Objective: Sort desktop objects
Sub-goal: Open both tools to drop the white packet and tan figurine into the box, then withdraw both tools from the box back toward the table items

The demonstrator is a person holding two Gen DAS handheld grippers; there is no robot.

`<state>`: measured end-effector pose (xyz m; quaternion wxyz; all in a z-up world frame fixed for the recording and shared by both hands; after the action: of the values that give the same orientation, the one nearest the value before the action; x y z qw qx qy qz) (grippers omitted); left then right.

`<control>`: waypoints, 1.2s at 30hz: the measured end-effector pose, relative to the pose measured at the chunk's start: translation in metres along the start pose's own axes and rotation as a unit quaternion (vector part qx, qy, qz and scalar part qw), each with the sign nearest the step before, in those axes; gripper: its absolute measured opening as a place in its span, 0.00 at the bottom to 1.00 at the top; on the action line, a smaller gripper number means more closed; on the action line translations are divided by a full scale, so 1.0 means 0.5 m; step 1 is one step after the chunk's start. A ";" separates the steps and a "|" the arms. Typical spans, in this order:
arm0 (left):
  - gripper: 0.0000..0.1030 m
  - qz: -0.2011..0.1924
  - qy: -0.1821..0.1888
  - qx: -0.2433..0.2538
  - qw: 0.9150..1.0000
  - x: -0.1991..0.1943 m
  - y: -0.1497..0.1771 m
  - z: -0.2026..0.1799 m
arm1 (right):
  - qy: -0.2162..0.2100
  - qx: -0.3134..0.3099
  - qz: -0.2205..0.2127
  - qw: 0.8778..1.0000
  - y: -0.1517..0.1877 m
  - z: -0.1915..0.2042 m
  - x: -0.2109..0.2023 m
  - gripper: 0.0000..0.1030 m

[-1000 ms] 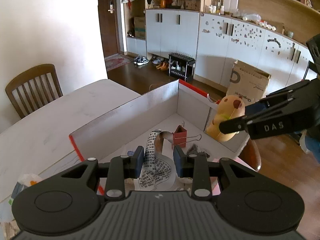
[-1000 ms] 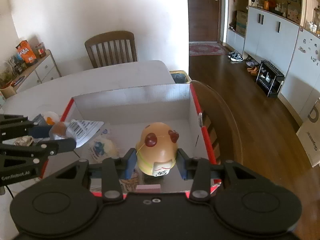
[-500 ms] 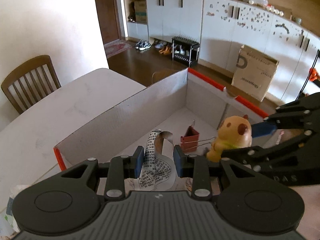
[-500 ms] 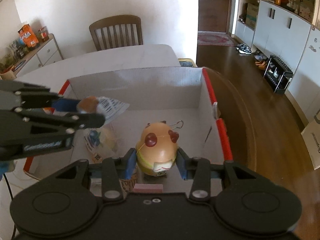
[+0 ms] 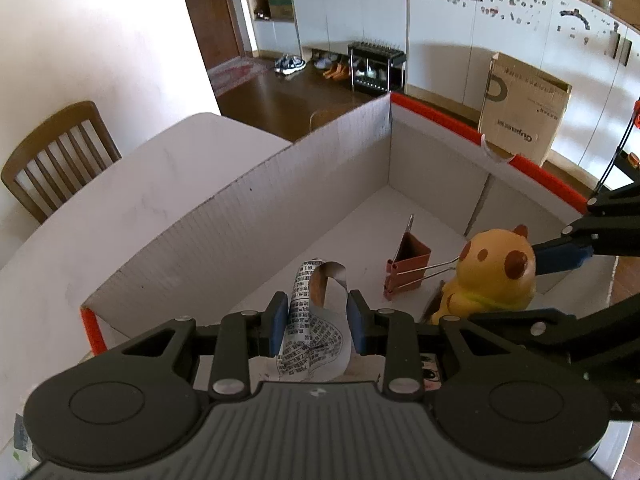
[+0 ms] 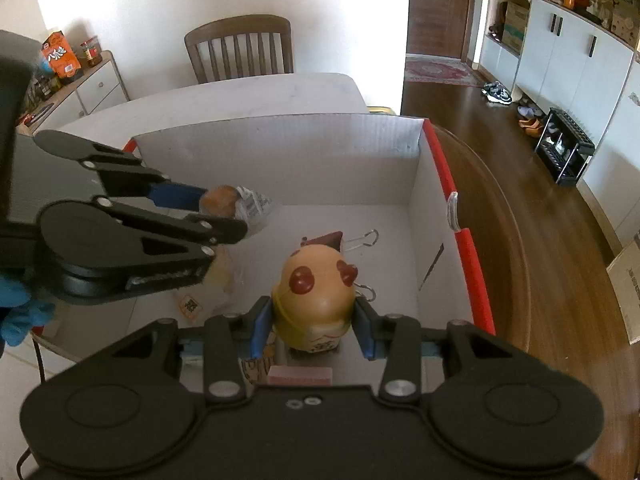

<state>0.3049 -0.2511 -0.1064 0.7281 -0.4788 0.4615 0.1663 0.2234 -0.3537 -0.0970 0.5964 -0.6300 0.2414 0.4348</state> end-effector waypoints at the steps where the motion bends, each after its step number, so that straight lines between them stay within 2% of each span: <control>1: 0.31 0.004 0.000 0.000 1.000 0.005 -0.001 0.001 | -0.001 -0.002 0.000 1.000 0.000 0.001 0.001 0.40; 8: 0.34 0.020 -0.002 -0.005 1.000 0.021 -0.009 0.007 | 0.000 -0.003 -0.001 1.000 -0.015 0.006 0.016 0.40; 15: 0.58 0.020 0.011 -0.035 0.999 0.011 -0.001 0.029 | -0.006 0.005 0.002 1.000 -0.025 0.000 0.027 0.44; 21: 0.64 0.008 0.017 -0.059 0.998 -0.011 0.012 0.047 | 0.001 0.010 -0.002 1.000 -0.027 -0.004 0.027 0.51; 23: 0.64 0.003 0.018 -0.063 0.998 -0.019 0.015 0.051 | 0.001 0.015 -0.005 1.000 -0.029 -0.006 0.025 0.53; 25: 0.64 -0.003 0.019 -0.069 0.997 -0.030 0.020 0.056 | 0.002 0.016 -0.009 1.000 -0.029 -0.009 0.020 0.61; 36: 0.64 -0.030 0.023 -0.098 0.994 -0.083 0.034 0.073 | -0.010 0.012 -0.031 0.999 -0.029 -0.014 -0.027 0.62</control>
<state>0.2903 -0.2037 -0.0767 0.6713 -0.5650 0.4455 0.1777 0.2300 -0.3607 -0.0784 0.6191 -0.6258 0.2213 0.4196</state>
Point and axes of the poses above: each gripper's, at about its wrist camera, not at the fingertips, and x roughly the way its jaws point, z to its left, y to its underside, the point moved 1 cm from there along x, roughly the way its jaws point, and after that the axes turned 3 degrees about z, right-handed, at the moved point
